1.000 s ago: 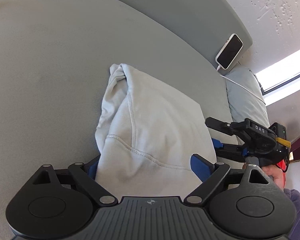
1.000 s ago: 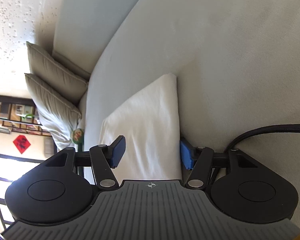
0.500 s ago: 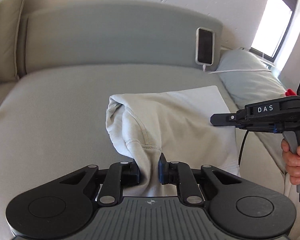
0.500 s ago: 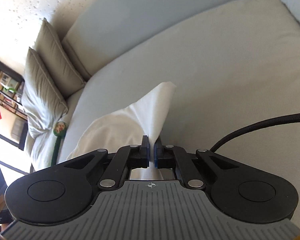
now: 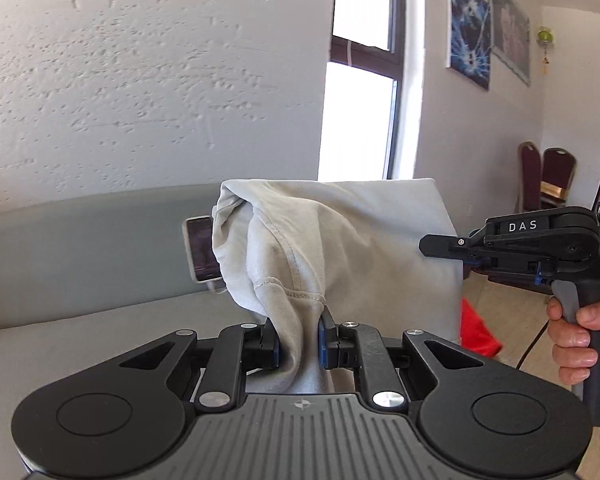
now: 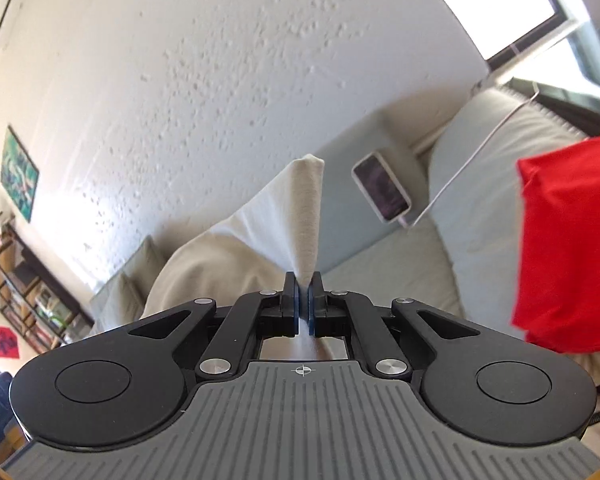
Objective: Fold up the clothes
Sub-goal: 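Lift the folded sweatshirt with both grippers and carry it to the clothes stack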
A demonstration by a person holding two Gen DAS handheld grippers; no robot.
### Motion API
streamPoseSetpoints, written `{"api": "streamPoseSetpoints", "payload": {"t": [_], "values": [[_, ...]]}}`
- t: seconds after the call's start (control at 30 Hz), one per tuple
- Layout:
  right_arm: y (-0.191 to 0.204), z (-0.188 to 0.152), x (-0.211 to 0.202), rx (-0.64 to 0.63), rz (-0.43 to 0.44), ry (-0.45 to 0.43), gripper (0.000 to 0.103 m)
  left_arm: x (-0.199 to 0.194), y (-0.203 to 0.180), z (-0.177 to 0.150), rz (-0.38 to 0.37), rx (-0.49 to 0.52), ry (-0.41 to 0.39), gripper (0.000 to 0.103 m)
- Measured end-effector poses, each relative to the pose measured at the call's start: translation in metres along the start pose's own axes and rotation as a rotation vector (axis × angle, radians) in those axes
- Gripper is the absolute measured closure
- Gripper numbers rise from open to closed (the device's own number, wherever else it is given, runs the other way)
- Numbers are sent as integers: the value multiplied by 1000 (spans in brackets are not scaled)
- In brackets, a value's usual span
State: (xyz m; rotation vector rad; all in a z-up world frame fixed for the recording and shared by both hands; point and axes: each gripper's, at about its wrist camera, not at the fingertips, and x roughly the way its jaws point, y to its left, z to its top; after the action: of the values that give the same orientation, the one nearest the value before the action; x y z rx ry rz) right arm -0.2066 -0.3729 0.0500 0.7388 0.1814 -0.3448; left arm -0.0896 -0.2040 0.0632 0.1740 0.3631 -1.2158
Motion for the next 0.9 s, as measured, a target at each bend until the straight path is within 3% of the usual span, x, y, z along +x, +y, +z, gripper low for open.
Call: {"api": "streamPoseSetpoints", "payload": {"t": [0.17, 0.33, 0.43, 0.63, 0.9], "values": [[-33, 30, -71, -35, -174, -143, 99, 59, -62, 2, -113, 32, 44, 88], [-91, 50, -101, 47, -321, -166, 99, 119, -104, -9, -170, 68, 136, 88], [-124, 55, -106, 86, -379, -163, 99, 131, -115, -21, -188, 91, 177, 88], [-171, 72, -84, 108, -448, -105, 99, 173, -121, -27, -172, 92, 264, 88], [-204, 112, -15, 77, -437, -46, 99, 229, -96, -3, -109, 12, 272, 89]]}}
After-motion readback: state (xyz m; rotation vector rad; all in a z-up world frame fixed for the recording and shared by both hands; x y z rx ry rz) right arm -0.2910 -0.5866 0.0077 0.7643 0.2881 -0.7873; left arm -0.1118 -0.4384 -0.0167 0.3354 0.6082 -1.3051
